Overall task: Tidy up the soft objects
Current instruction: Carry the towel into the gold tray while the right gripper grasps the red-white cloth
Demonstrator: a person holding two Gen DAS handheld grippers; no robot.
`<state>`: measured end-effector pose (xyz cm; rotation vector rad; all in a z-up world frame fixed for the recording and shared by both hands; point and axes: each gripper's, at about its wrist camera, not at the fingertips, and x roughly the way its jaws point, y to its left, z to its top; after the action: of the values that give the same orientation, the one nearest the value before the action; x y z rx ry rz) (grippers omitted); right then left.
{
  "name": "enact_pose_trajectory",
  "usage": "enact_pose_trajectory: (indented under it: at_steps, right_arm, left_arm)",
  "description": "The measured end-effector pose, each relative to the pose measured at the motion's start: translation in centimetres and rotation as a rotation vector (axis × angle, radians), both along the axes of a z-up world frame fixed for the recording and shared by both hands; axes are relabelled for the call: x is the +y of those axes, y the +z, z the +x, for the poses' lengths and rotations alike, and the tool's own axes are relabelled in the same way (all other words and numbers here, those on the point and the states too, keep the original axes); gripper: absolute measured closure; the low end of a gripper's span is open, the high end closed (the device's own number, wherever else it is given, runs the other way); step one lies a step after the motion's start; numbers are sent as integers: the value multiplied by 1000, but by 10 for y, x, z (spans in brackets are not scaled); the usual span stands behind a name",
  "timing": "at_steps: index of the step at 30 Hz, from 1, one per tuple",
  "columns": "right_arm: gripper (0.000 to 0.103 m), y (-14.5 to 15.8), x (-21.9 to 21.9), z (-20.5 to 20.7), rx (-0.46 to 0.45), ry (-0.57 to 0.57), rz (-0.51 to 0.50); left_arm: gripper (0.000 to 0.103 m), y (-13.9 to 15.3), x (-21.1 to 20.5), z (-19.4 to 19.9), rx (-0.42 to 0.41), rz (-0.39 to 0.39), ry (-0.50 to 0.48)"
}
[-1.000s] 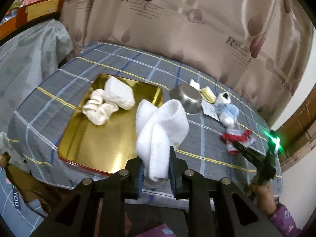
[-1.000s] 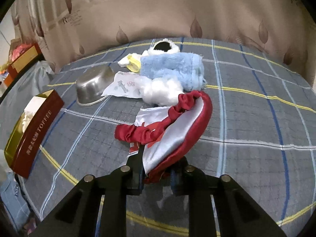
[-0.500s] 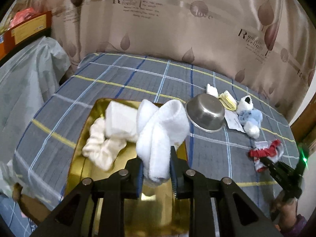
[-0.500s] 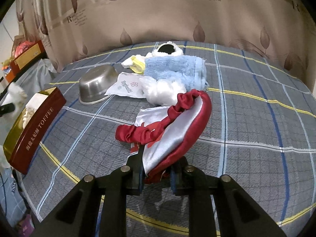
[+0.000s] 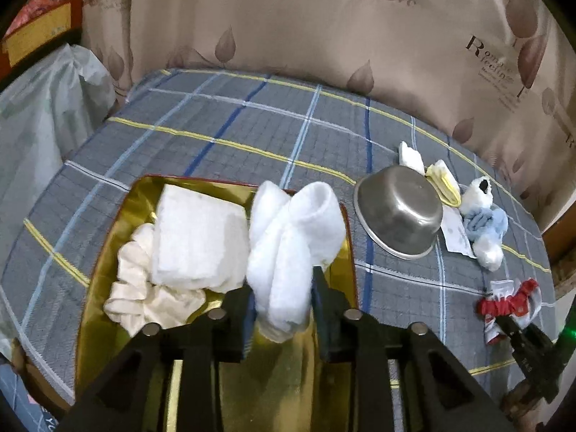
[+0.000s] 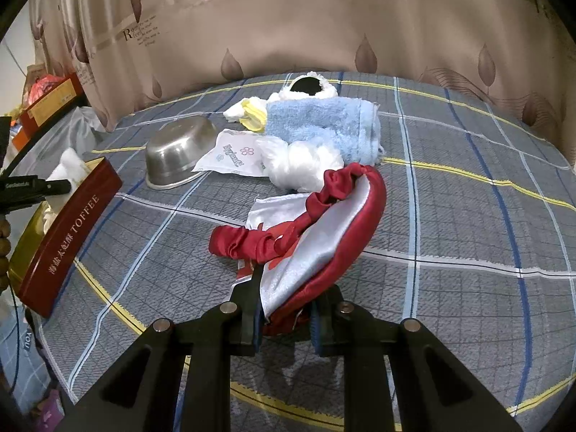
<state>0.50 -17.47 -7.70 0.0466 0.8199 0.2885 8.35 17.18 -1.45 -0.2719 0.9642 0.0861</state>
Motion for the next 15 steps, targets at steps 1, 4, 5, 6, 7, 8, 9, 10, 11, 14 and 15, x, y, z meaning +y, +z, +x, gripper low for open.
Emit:
enact_pose_trajectory:
  at_steps: [1,4,5,6,7,8,9,10,11,14,15]
  right_arm:
    - [85,0,0,0,0,0,0]
    - [85,0,-1,0,0,-1,-1]
    - [85,0,-1,0,0,-1,0]
    - [85,0,-1,0,0,0,0]
    - [85,0,0,0,1,0,0]
    - [85,0,-1,0,1,-1,-1]
    - [85,0,-1,0,1,0,-1]
    - [85,0,-1,0,2,1,0]
    - [85,0,-1,1,3,3,1]
    - [85,-1,0,2,6,11,11]
    - [85,-1,-1,1,6,13,14]
  left_arm:
    - [71,-1,1,2,4,-4,6]
    - [59,-2,2,6,19,8,19]
    - [59,-2,2,7,19,13,24]
    - [58,0,3,7,18,23,32]
    - [58,1,3,7,18,37,45]
    - [58,3,3,6,17,48,53]
    - [57,5,3,5,13,54,58]
    - [57,8,4,2,5,56,63]
    - [57,12,4,-3,-7,52,70]
    - [57,23,2,-19,-38,43,71]
    - [57,27,-2,-27,-46,55,68]
